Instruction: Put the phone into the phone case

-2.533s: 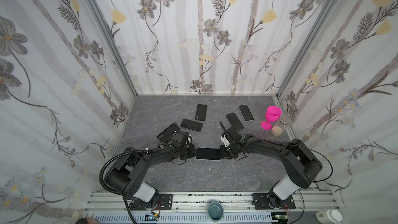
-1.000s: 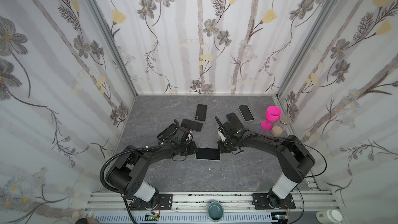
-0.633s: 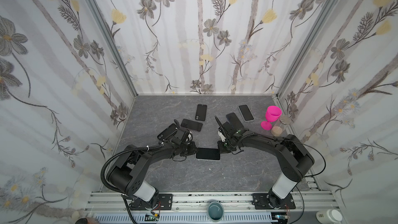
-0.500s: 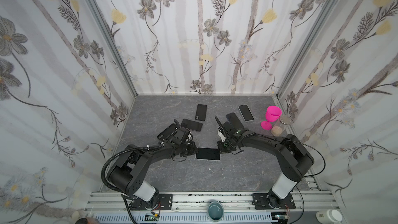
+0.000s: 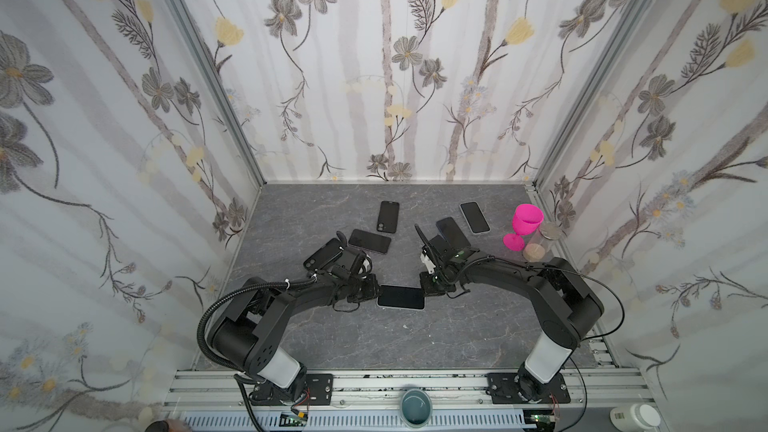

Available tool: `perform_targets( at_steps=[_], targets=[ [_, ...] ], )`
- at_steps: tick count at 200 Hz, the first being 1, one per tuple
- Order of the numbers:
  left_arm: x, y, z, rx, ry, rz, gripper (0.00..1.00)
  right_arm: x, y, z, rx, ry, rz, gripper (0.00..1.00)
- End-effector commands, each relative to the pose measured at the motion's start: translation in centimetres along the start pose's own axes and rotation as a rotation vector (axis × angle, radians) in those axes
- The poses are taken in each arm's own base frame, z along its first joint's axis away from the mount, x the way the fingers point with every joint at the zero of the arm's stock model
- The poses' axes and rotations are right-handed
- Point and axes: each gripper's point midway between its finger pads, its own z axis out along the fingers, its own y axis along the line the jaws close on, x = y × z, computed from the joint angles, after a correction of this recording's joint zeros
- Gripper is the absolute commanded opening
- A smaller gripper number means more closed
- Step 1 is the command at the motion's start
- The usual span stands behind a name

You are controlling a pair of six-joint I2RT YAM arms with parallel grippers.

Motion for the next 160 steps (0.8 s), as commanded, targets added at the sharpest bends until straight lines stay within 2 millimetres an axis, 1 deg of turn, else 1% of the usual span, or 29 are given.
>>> perform_targets(
  at_steps=[1,29,70,85,96,104,118,131,141,145,147,160],
  targets=[
    [-0.1,-0.1,0.1,0.008,-0.004,0.011,0.21,2.0,-1.7,1.1,0.066,0.075,0.003,0.07],
    [0.0,-0.1,0.0,0.010,-0.002,0.009,0.21,2.2,-1.7,1.2,0.070,0.082,0.001,0.07],
    [-0.1,-0.2,0.0,0.013,-0.005,0.011,0.21,1.7,-1.4,0.7,0.065,0.066,-0.002,0.07],
    [-0.3,-0.4,-0.1,0.016,-0.009,0.013,0.21,1.1,-0.9,0.2,0.054,0.048,-0.015,0.07],
    [-0.7,-0.7,-0.3,0.017,-0.022,0.021,0.20,0.1,-0.3,-0.5,0.040,0.016,-0.036,0.08],
    [-1.1,-1.1,-0.7,0.024,-0.039,0.034,0.20,-0.8,0.3,-1.3,0.029,-0.019,-0.062,0.09],
    [-2.2,-1.9,-1.7,0.036,-0.090,0.065,0.20,-2.7,1.6,-3.3,0.006,-0.104,-0.113,0.12],
    [-3.5,-2.9,-3.3,0.048,-0.157,0.104,0.21,-4.5,2.8,-5.5,-0.013,-0.200,-0.164,0.13],
    [-4.5,-3.6,-4.6,0.053,-0.217,0.139,0.22,-5.7,3.9,-7.6,-0.038,-0.279,-0.214,0.14],
    [-4.9,-3.9,-5.3,0.056,-0.245,0.156,0.23,-6.2,4.3,-8.0,-0.044,-0.302,-0.237,0.14],
    [-5.2,-4.1,-5.6,0.057,-0.260,0.165,0.23,-6.5,4.7,-9.0,-0.056,-0.334,-0.252,0.14],
    [-6.5,-4.9,-7.8,0.060,-0.349,0.216,0.25,-7.9,6.2,-12.2,-0.076,-0.448,-0.340,0.16]
  ],
)
